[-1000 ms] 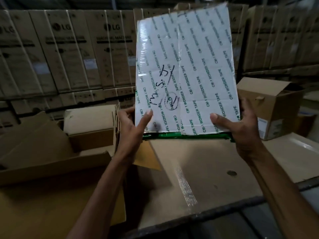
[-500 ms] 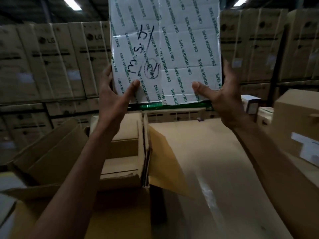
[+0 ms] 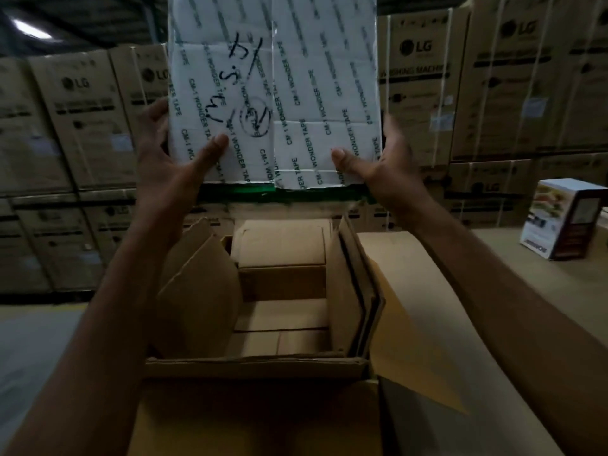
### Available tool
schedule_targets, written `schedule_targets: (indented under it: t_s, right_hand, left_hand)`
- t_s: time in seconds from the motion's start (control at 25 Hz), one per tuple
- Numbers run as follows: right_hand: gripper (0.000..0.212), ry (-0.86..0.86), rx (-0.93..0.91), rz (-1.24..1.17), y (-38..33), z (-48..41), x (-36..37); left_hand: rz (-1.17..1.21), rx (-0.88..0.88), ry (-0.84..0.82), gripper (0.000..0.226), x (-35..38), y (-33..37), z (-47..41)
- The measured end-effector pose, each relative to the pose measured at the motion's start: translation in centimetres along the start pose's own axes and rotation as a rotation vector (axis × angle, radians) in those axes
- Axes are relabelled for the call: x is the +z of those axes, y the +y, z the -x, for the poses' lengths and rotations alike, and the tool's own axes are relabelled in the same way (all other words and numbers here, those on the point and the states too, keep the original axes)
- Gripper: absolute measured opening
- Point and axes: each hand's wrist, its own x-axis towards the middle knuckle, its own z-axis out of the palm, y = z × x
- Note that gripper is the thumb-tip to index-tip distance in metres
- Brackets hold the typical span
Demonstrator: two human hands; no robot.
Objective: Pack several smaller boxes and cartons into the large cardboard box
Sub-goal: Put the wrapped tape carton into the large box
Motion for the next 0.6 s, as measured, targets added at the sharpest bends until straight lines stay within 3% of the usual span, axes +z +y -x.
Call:
schedule_targets:
  t_s: [0.12, 0.4, 0.52, 0.6]
  right_hand:
    - [0.071, -0.019, 0.105, 0.007, 1.9, 0.2, 3.6]
    - [0.047, 0.026, 0.396, 0.081, 4.7, 0.4, 9.0]
    - [0.04, 0.026, 0.544, 0.112, 6.7, 1.4, 11.0]
    - [0.031, 0.036, 0.576, 0.138, 7.3, 1.8, 12.0]
  left_hand:
    - [-0.033, -0.145, -0.068, 0.08, -3.3, -2.3, -0.6]
    - [-0.164, -0.503, -0.336, 0.073, -7.4, -9.2, -1.2]
    - [-0.198, -0.579, -0.48, 0.045, -8.0, -11.3, -0.7]
    - [-0.192, -0.582, -0.529, 0.043, -8.4, -11.8, -0.4]
